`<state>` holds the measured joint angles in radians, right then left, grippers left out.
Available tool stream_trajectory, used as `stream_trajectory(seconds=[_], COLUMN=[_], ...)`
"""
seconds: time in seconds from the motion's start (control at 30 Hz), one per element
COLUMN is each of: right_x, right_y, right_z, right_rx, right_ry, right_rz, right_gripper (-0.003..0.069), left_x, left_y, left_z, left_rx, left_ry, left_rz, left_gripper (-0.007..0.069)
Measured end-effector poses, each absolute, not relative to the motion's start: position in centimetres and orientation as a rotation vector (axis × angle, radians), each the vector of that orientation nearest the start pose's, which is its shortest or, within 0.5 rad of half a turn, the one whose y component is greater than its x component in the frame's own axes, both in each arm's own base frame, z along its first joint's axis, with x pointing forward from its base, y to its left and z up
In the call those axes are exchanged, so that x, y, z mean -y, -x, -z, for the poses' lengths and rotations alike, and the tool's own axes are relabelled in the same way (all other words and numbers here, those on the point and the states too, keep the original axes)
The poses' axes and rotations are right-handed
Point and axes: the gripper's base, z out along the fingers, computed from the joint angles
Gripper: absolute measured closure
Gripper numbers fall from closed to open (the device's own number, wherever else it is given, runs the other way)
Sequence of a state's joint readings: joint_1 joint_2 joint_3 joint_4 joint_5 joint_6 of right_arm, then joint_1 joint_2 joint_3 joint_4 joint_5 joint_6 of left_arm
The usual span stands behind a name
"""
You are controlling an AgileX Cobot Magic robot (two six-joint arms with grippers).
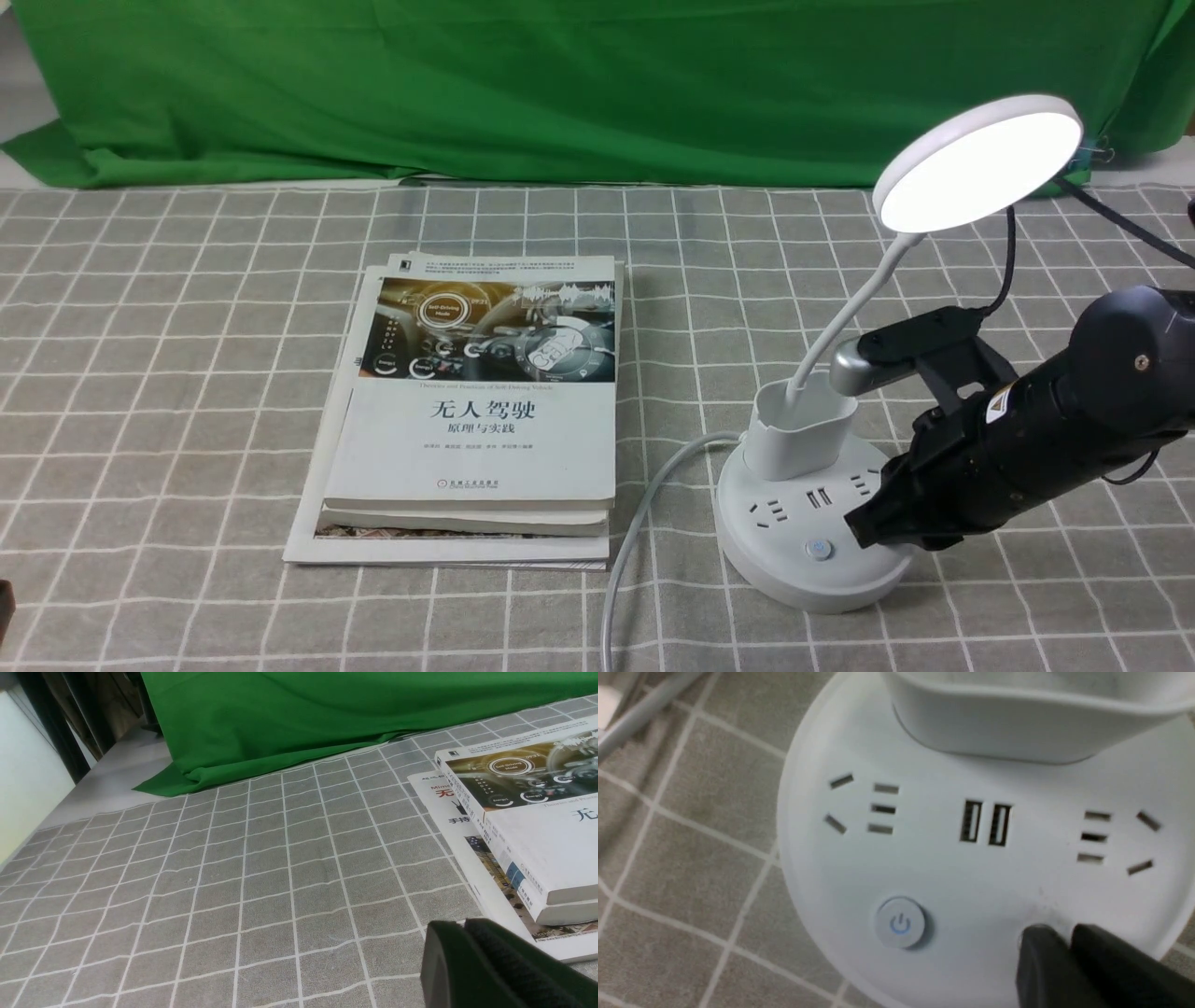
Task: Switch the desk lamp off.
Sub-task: Use the right arm to press the button switch on the lamp holder
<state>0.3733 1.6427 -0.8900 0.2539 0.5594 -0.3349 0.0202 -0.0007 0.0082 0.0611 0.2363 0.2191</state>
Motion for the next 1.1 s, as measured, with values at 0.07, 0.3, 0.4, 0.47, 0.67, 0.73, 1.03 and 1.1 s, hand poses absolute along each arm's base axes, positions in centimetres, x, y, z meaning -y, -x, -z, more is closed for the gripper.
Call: stream_trajectory(seconds=[0.07,0.3,0.4,0.47,0.67,0.73,1.03,1.1], right_x=[-12.2,-12.3,-12.3,-12.3,-12.4,-12.4,-12.7,-12.7], right_y=[-27.8,-28.1,-28.1,-28.1,-28.2,-28.3,-28.9,-28.9], right_z=[-17.8,-17.6,-17.6,-17.5,-17.1,-17.1,-16.7,-16.7], right_rx=[-2.7,-2.704,-2.708,-2.711,-2.728,-2.732,-2.745,-2.745], right_ry=[0.712,0.708,0.711,0.712,0.716,0.717,0.657,0.656], right_rz=[-0.248,-0.25,-0.251,-0.252,-0.252,-0.252,-0.273,-0.273], right_gripper=[0.0533,0.0532,0.0533,0.0533,0.0533,0.0533,0.0536,0.054], left_x=[-0.2,-0.2,-0.2,-0.2,-0.2,-0.2,-0.2,-0.2], left_y=[-5.6,-5.6,-5.6,-5.6,-5.6,-5.6,-5.6,-5.6], left_z=[-18.9,-18.9,-18.9,-18.9,-18.9,-18.9,-18.9,-18.9], left_rx=[-1.719,-1.719,-1.719,-1.719,-1.719,-1.719,-1.719,-1.719], left_ry=[-0.213,-0.213,-0.213,-0.213,-0.213,-0.213,-0.213,-0.213], left_rz=[-0.233,-0.233,-0.233,-0.233,-0.233,-0.233,-0.233,-0.233], left_gripper=[0.0606,0.0606,0.0606,0.0606,0.0606,0.0606,0.0606,0.0606])
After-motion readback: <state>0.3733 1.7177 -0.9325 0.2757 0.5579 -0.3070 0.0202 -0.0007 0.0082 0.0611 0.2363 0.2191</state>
